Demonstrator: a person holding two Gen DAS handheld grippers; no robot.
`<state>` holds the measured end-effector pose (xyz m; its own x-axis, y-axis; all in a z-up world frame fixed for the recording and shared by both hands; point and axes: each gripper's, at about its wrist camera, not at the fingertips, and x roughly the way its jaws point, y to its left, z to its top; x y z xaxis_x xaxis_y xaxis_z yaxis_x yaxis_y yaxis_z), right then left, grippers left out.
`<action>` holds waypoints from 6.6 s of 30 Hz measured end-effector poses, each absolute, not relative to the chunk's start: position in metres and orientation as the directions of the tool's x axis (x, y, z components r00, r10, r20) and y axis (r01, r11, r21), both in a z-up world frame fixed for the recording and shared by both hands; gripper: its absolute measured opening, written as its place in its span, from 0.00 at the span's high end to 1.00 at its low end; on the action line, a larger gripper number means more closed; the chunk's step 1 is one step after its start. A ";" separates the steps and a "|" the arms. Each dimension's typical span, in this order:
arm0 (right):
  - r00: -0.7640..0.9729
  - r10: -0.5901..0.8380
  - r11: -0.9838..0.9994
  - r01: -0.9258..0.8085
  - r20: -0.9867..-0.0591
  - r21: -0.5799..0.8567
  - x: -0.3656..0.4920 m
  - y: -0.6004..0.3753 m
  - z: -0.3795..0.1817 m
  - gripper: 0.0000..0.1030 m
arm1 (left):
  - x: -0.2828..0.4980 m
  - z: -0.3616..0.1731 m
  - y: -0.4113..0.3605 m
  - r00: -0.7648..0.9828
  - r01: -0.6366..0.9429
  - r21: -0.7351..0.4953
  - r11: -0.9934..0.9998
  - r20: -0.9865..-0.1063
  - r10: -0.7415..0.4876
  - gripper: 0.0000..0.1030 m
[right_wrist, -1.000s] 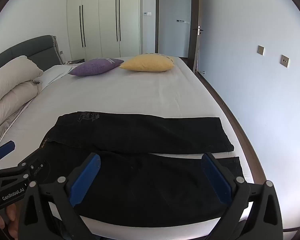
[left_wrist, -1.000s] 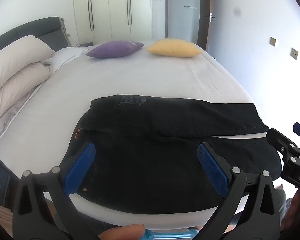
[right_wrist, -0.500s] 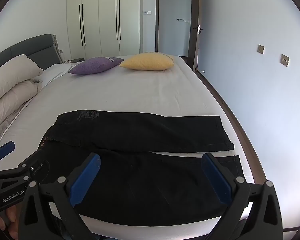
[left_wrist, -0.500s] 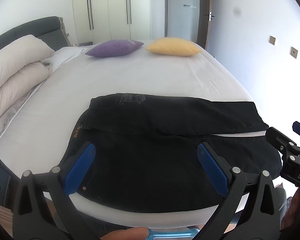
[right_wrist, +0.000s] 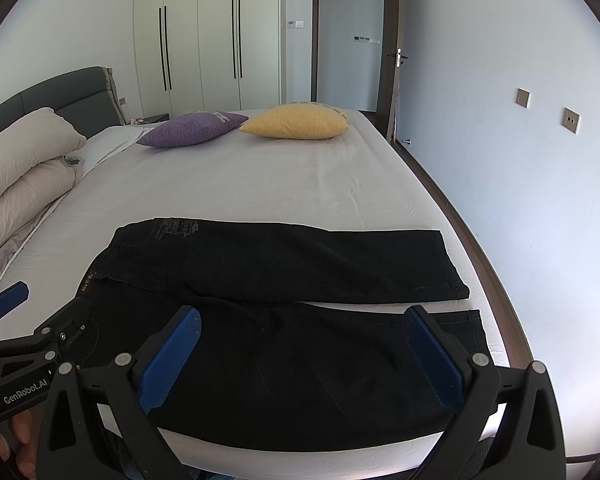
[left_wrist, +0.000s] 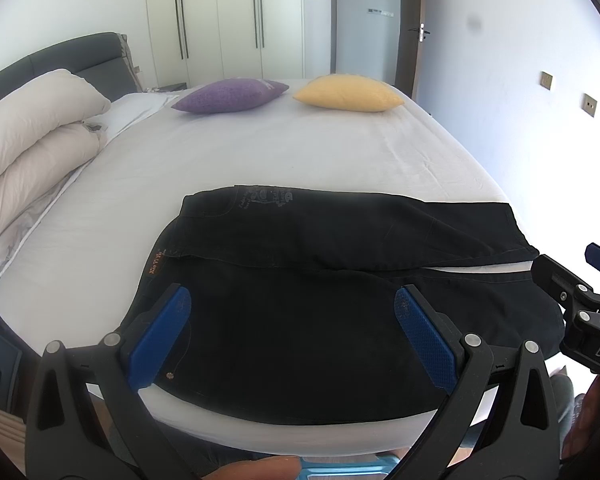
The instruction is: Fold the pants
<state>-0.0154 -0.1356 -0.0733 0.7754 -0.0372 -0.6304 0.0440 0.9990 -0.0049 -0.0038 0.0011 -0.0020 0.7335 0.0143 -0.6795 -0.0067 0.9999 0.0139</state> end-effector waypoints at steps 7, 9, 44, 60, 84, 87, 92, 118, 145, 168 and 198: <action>0.774 -0.036 0.999 0.043 -0.632 -0.004 -0.016 -0.134 -0.077 0.00 | -0.004 -0.002 0.001 0.733 -0.006 0.014 1.000 -0.680 0.014 0.00; 0.774 -0.036 0.999 0.042 -0.632 -0.005 -0.019 -0.134 -0.079 0.00 | -0.004 -0.002 0.001 0.733 -0.007 0.014 1.000 -0.680 0.014 0.00; 0.769 -0.035 0.999 0.042 -0.639 -0.004 -0.019 -0.137 -0.081 0.00 | -0.003 -0.005 0.004 0.730 -0.006 0.013 1.000 -0.683 0.014 0.00; 0.754 -0.027 1.000 0.031 -0.656 -0.006 -0.018 -0.122 -0.103 0.00 | -0.001 -0.035 0.021 0.718 -0.011 0.004 1.000 -0.696 0.011 0.00; 0.535 0.390 0.873 -0.474 -0.749 0.115 0.186 -0.155 -0.139 0.05 | 0.211 -0.113 0.130 0.566 0.212 0.014 0.977 -0.817 -0.111 0.00; 0.469 0.407 0.843 -0.522 -0.784 0.126 0.225 -0.157 -0.154 0.14 | 0.277 -0.118 0.148 0.563 0.295 0.078 0.952 -0.820 -0.107 0.00; 0.352 0.432 0.804 -0.567 -0.830 0.178 0.271 -0.153 -0.186 0.28 | 0.379 -0.149 0.165 0.467 0.433 0.164 0.886 -0.882 -0.065 0.14; 0.264 0.394 0.719 -0.685 -0.880 0.116 0.350 -0.133 -0.229 0.30 | 0.477 -0.223 0.167 0.131 0.696 -0.013 0.718 -0.981 -0.145 0.93; 0.053 0.365 0.551 -0.817 -0.930 0.170 0.394 -0.129 -0.256 0.59 | 0.312 -0.152 0.182 0.538 0.670 0.239 0.703 -0.809 -0.238 0.94; 0.297 0.260 0.524 -0.843 -0.919 -0.125 0.301 -0.106 -0.192 0.96 | 0.226 -0.095 0.192 0.590 0.650 0.278 0.707 -0.772 -0.238 0.94; 0.466 0.233 0.626 -0.744 -0.854 -0.235 0.045 -0.068 -0.233 0.96 | -0.022 -0.122 0.194 0.516 0.637 0.193 0.746 -0.825 -0.228 0.94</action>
